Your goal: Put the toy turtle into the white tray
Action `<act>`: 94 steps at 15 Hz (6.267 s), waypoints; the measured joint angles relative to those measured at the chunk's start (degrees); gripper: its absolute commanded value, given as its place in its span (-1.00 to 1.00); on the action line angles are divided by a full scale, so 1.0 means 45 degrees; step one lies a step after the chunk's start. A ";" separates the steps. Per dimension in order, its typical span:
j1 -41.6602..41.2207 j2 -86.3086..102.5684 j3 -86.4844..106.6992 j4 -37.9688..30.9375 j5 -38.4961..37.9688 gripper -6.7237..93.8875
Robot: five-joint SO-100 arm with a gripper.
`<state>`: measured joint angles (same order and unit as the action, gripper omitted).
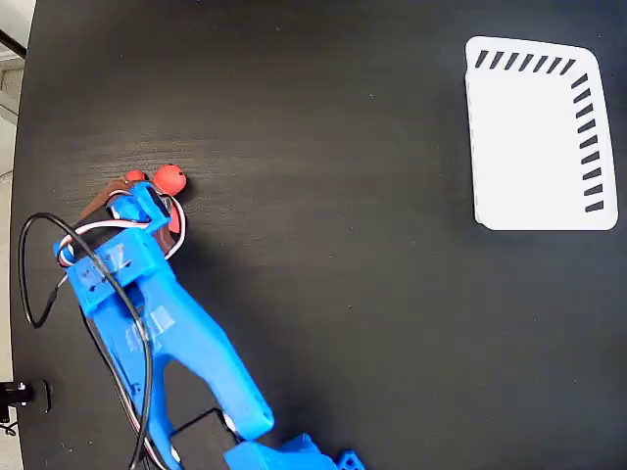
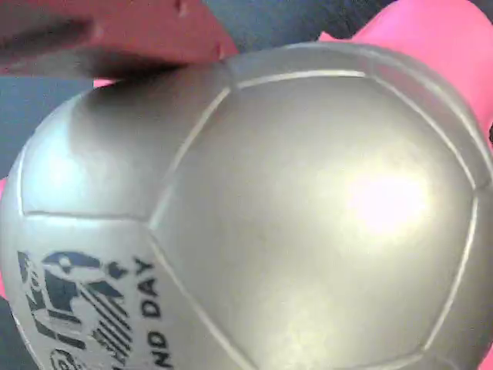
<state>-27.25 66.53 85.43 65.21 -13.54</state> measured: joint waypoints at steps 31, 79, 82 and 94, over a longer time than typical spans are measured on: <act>1.3867 -0.2266 -1.3613 0.7363 0.4570 -0.87; 0.5547 2.1621 1.6387 -0.1270 0.4766 -0.87; 0.5605 2.4551 1.7812 -0.0352 0.4180 -0.87; 0.5449 2.6543 1.8320 0.1465 0.4160 -0.87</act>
<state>-2.72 185.98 167.87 71.81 5.19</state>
